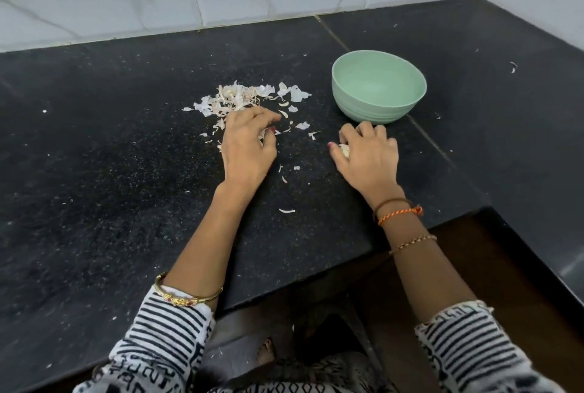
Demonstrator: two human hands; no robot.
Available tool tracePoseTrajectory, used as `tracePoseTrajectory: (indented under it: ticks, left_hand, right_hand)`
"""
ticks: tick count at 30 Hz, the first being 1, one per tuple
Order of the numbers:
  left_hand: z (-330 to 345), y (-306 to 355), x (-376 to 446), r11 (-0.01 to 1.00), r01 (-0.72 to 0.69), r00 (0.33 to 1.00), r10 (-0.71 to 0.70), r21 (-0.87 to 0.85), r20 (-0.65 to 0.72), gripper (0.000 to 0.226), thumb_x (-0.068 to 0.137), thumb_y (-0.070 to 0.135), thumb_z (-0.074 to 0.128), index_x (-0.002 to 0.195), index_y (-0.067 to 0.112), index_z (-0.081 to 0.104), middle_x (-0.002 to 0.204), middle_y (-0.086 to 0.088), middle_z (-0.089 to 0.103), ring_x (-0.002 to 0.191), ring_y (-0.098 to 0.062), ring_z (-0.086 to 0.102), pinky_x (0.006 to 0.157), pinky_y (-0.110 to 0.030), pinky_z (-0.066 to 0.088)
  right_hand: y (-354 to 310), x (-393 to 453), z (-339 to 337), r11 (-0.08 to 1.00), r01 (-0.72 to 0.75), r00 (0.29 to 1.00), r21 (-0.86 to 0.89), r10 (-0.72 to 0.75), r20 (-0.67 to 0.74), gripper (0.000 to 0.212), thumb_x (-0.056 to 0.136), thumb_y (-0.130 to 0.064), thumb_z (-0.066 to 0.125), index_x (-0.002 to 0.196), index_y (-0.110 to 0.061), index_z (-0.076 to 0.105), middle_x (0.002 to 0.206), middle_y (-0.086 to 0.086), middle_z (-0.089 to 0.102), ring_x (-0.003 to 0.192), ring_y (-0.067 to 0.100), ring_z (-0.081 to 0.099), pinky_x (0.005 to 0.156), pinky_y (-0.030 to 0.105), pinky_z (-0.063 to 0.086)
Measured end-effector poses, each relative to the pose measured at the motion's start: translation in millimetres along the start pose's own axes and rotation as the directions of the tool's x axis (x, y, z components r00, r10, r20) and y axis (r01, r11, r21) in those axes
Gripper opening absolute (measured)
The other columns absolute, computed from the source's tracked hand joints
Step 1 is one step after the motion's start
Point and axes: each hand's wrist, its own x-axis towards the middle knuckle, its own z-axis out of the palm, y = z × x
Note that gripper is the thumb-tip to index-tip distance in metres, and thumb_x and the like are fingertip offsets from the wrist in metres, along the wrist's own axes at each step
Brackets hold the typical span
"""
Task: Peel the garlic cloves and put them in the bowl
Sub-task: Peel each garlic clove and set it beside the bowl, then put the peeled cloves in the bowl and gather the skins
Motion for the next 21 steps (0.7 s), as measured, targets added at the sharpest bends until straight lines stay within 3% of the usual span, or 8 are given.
tracePoseTrajectory:
  ticks: [4, 9, 15, 18, 20, 21]
  left_hand:
    - [3.9, 5.9, -3.4, 1.0, -0.01, 0.996, 0.008, 0.026, 0.093, 0.022, 0.083, 0.001, 0.058, 0.1, 0.007, 0.071, 0.103, -0.009, 0.067, 0.103, -0.032, 0.049, 0.084, -0.019, 0.028]
    - [7.5, 15.2, -1.9, 0.998, 0.018, 0.996, -0.023, 0.056, 0.09, 0.019, 0.085, 0.003, 0.057, 0.098, 0.007, 0.071, 0.099, -0.009, 0.068, 0.101, -0.031, 0.049, 0.081, -0.016, 0.026]
    - [27.3, 35.4, -2.2, 0.991, 0.003, 0.991, -0.021, 0.134, 0.133, 0.021, 0.082, 0.011, 0.055, 0.095, 0.008, 0.072, 0.09, -0.011, 0.071, 0.09, -0.036, 0.057, 0.08, -0.04, 0.042]
    - [34.3, 50.1, -3.2, 0.987, 0.064, 0.989, -0.082, 0.149, 0.12, 0.021, 0.084, 0.006, 0.056, 0.098, 0.007, 0.071, 0.093, -0.013, 0.071, 0.092, -0.036, 0.056, 0.078, -0.041, 0.045]
    - [40.1, 57.6, -4.8, 0.979, 0.113, 0.981, -0.137, 0.171, 0.139, 0.023, 0.086, 0.008, 0.055, 0.101, 0.008, 0.071, 0.098, -0.012, 0.07, 0.096, -0.034, 0.055, 0.08, -0.04, 0.044]
    - [43.3, 60.4, -5.7, 0.974, 0.132, 0.976, -0.16, 0.185, 0.147, 0.023, 0.087, 0.01, 0.054, 0.103, 0.009, 0.07, 0.1, -0.012, 0.07, 0.098, -0.033, 0.054, 0.082, -0.04, 0.043]
  right_hand:
    - [2.0, -5.0, -2.6, 1.0, -0.015, 1.0, -0.025, 0.015, 0.012, 0.032, 0.097, -0.035, 0.037, 0.115, -0.013, 0.052, 0.112, 0.011, 0.053, 0.103, 0.029, 0.047, 0.06, 0.032, 0.03]
    - [2.5, -5.4, -3.0, 1.0, 0.025, 0.999, -0.007, -0.025, 0.041, 0.035, 0.099, -0.032, 0.033, 0.11, -0.008, 0.056, 0.107, 0.012, 0.058, 0.099, 0.031, 0.056, 0.063, 0.031, 0.03]
    - [1.3, -5.8, -4.8, 0.993, 0.115, 0.993, 0.033, -0.116, 0.036, 0.042, 0.102, -0.028, 0.031, 0.102, 0.001, 0.061, 0.099, 0.019, 0.065, 0.091, 0.037, 0.062, 0.063, 0.033, 0.034]
    - [1.9, -5.6, -5.8, 0.984, 0.175, 0.984, 0.038, -0.173, -0.046, 0.03, 0.09, -0.022, 0.06, 0.075, 0.003, 0.065, 0.068, 0.02, 0.065, 0.061, 0.036, 0.064, 0.048, 0.029, 0.039]
    - [3.7, -4.3, -4.5, 0.984, 0.169, 0.976, 0.052, -0.16, -0.149, 0.036, 0.066, -0.02, 0.084, 0.049, -0.003, 0.057, 0.04, 0.011, 0.052, 0.03, 0.029, 0.051, 0.033, 0.018, 0.032]
    - [6.5, -2.8, -1.6, 0.979, 0.172, 0.973, 0.107, -0.152, -0.171, 0.039, 0.063, -0.02, 0.085, 0.045, -0.004, 0.054, 0.035, 0.01, 0.048, 0.026, 0.028, 0.047, 0.031, 0.017, 0.03]
